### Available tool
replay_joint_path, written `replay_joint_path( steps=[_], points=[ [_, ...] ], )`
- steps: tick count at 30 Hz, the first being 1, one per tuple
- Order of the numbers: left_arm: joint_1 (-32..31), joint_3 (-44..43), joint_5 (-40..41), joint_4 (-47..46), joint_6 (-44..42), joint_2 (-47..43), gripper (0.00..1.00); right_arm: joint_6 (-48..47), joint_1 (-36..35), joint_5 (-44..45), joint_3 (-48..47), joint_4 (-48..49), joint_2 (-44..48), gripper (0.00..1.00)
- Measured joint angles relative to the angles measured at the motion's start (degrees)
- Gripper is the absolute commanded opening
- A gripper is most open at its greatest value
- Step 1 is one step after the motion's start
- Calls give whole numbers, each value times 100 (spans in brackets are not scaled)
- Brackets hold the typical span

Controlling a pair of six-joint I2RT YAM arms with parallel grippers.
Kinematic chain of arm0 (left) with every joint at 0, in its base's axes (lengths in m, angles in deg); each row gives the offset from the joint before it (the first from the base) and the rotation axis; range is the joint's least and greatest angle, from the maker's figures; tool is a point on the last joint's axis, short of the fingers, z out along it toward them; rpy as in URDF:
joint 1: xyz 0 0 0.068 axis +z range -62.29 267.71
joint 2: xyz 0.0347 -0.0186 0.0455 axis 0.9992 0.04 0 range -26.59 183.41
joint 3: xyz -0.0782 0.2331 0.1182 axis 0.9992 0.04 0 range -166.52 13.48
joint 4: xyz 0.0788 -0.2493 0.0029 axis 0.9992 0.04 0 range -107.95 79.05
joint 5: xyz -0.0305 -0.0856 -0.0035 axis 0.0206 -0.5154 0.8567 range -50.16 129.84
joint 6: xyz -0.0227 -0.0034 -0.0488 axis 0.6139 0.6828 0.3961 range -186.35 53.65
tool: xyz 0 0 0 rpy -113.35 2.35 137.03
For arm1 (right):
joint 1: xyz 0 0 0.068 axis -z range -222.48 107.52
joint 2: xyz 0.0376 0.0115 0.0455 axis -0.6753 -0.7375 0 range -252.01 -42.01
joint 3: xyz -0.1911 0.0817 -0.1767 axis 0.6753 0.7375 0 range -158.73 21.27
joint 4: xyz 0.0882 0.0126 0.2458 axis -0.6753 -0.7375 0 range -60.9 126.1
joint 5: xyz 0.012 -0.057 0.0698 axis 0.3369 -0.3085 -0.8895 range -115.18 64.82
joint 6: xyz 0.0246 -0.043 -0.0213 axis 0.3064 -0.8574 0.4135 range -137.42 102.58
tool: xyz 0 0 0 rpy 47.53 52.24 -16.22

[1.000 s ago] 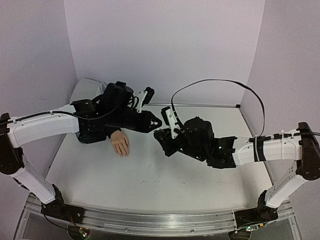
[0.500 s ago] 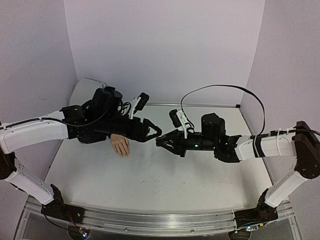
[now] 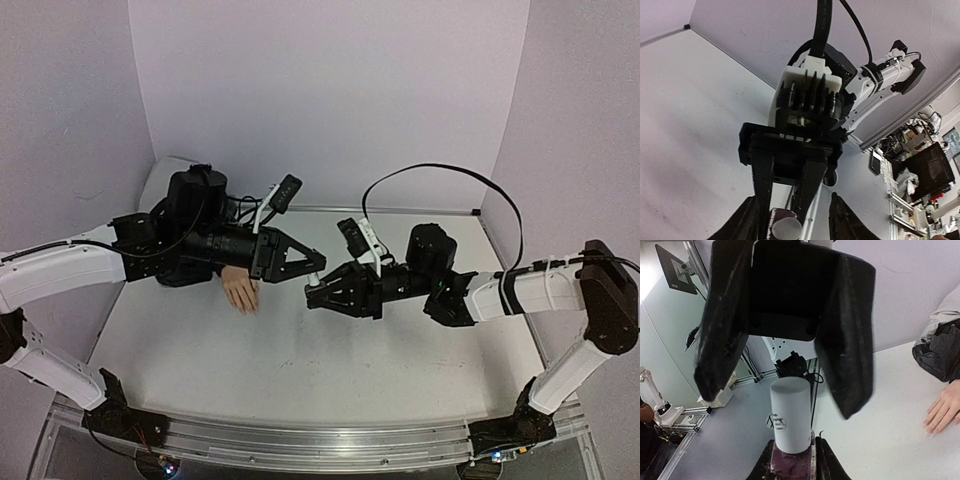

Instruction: Paint the nails

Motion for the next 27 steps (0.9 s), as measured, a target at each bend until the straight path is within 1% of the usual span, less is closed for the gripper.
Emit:
replay_joint_path(
  steps=[2,4,10,12,13,15,16,17,19,20,21,22,23,24,25,27],
  points=[
    [-2,0,-208,-68,-20,22,37,57,0,4,0,68,-2,0],
    [-4,0,-332,-111,-37,33,32,92,0,44,0,140,-2,0],
    [42,0,-334,-212,-81,85,8,107,-17,249,15,247,35,0],
    [55,0,-240,-245,-166,107,2,131,-17,363,46,221,57,0],
    [57,0,-179,-249,-155,114,0,125,-17,435,55,203,68,0],
    [63,7,28,-247,-136,120,0,0,-50,813,59,-31,153,0],
    [70,11,232,-236,-133,120,0,-109,-111,1268,57,-271,238,0],
    [79,11,549,-201,-114,127,0,-216,-251,2015,31,-597,341,0],
    [125,-13,1215,-31,-17,181,0,-308,-826,4188,-273,-1532,424,0],
    [136,-26,1425,68,20,205,0,-354,-1126,5195,-514,-2006,369,0],
    [136,-79,1622,190,63,247,0,-411,-1362,5995,-726,-2380,289,0],
    [120,-136,1759,295,118,304,0,-487,-1528,6590,-881,-2636,208,0],
    [103,-186,1856,358,157,356,0,-610,-1617,6951,-975,-2787,149,0],
    [94,-214,1902,398,181,385,2,-761,-1655,7125,-1001,-2841,118,0],
    [83,-240,1937,452,192,413,9,-896,-1657,7147,-1001,-2846,107,0],
    [76,-286,1969,551,205,428,29,-1154,-1626,7042,-986,-2833,103,0]
  ],
)
